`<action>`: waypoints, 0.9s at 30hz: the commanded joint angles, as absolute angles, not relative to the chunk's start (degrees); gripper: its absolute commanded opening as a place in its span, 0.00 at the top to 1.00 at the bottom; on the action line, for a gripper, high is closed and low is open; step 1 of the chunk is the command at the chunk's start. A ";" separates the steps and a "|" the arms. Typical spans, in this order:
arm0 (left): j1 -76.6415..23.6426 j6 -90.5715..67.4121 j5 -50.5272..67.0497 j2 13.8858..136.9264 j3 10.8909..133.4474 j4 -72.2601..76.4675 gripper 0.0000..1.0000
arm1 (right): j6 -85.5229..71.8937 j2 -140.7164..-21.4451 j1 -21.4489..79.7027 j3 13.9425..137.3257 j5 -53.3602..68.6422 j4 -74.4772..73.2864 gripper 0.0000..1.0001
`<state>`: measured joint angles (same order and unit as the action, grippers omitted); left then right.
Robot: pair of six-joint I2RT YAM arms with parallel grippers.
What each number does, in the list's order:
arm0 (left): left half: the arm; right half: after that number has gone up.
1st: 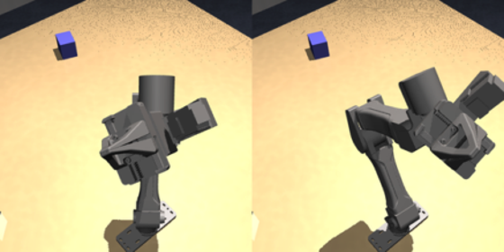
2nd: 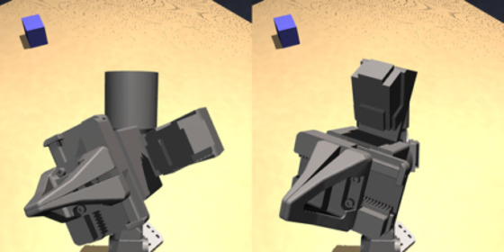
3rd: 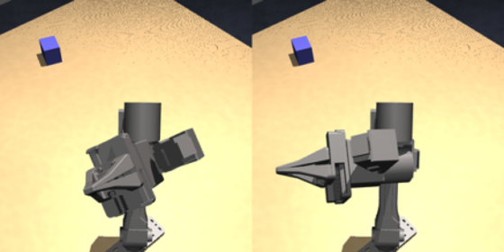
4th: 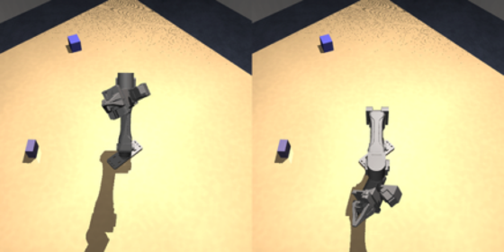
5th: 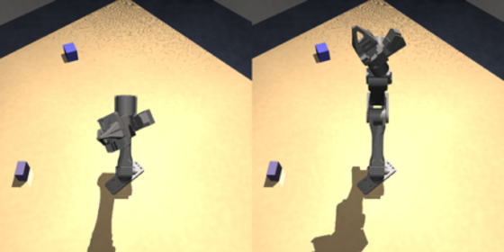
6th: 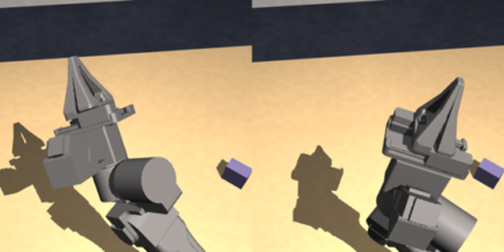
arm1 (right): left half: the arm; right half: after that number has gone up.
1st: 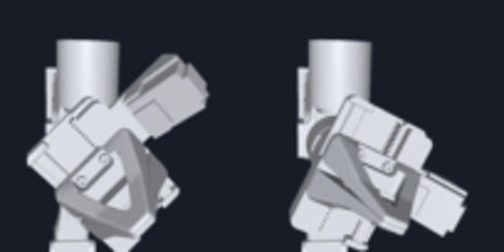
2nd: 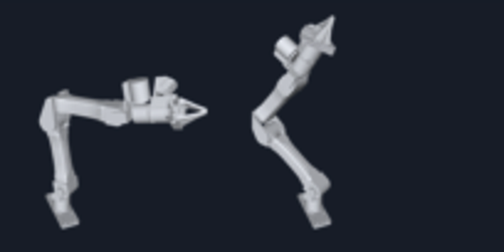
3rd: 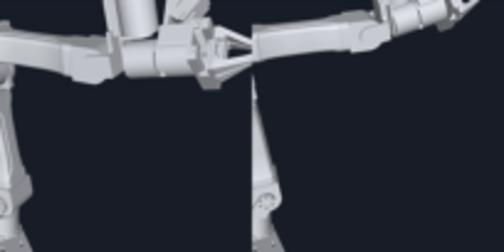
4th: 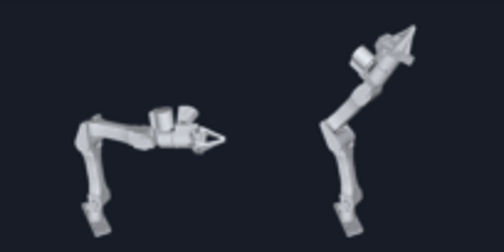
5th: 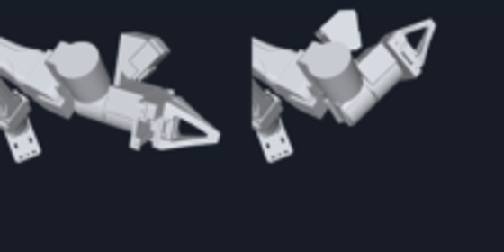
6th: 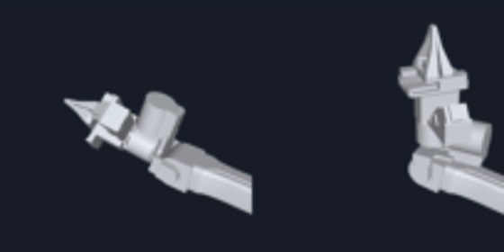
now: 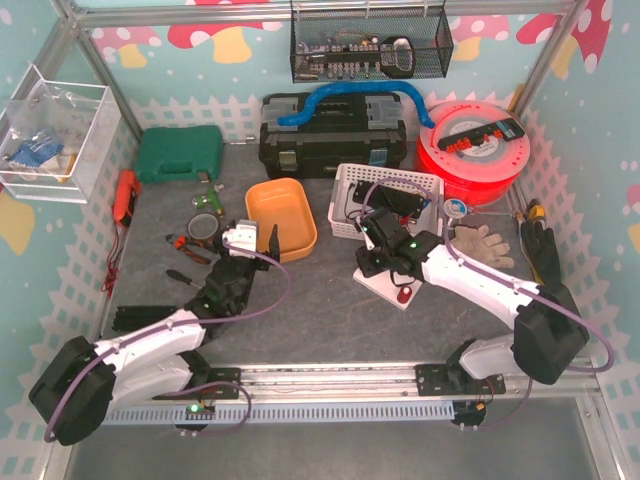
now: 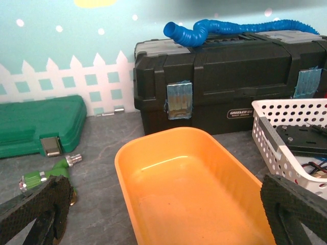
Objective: Install the large spring
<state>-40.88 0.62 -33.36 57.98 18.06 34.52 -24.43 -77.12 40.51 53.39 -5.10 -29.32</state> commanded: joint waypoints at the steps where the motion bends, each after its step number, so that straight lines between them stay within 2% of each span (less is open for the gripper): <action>1: -40.56 0.83 -32.78 56.89 17.14 34.63 0.01 | -24.77 -78.74 40.61 54.05 -5.58 -27.41 1.00; 8: -40.53 1.05 -32.76 56.85 16.94 34.85 0.01 | -25.11 -81.81 40.61 53.67 -5.70 -25.23 0.89; 16: -40.53 1.80 -33.29 57.53 16.48 36.12 0.01 | -26.02 -85.19 40.61 54.47 -4.95 -24.52 0.64; 24: -40.61 2.13 -32.44 57.87 16.08 37.01 0.01 | -27.66 -78.96 40.52 55.90 -9.91 -24.96 0.32; 27: -40.53 1.41 -32.02 57.17 16.17 36.75 0.01 | -27.88 -75.23 40.52 56.61 -13.55 -23.62 0.24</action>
<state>-40.88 1.52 -33.19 57.54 16.86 35.81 -26.96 -80.14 40.51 54.11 -8.12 -25.47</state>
